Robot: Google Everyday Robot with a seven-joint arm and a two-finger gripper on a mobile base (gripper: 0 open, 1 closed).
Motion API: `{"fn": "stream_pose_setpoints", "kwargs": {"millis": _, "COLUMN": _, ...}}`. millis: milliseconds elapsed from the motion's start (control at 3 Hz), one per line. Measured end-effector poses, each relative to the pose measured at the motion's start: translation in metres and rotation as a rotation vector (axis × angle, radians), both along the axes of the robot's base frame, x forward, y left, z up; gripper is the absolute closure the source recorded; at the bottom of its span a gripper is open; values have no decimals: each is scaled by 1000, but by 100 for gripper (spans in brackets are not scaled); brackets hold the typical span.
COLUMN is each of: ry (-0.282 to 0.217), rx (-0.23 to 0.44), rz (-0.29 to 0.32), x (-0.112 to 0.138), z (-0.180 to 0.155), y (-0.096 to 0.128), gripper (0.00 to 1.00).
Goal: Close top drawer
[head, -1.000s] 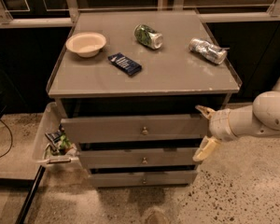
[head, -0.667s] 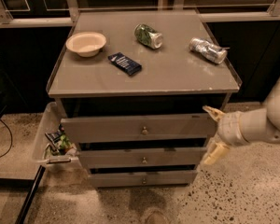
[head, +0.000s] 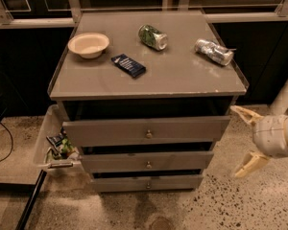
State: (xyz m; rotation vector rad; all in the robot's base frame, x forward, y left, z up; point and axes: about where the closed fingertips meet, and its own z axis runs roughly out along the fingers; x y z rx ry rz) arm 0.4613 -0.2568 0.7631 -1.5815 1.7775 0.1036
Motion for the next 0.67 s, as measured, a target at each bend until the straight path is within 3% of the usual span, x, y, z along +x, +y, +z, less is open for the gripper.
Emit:
{"fn": "stream_pose_setpoints", "kwargs": {"millis": 333, "ry": -68, "rx": -55, "rz": 70, "x": 12, "z": 45, "y": -4, "gripper": 0}}
{"fn": "stream_pose_setpoints", "kwargs": {"millis": 667, "ry": -90, "rx": -58, "rz": 72, "x": 18, "z": 57, "y": -4, "gripper": 0}}
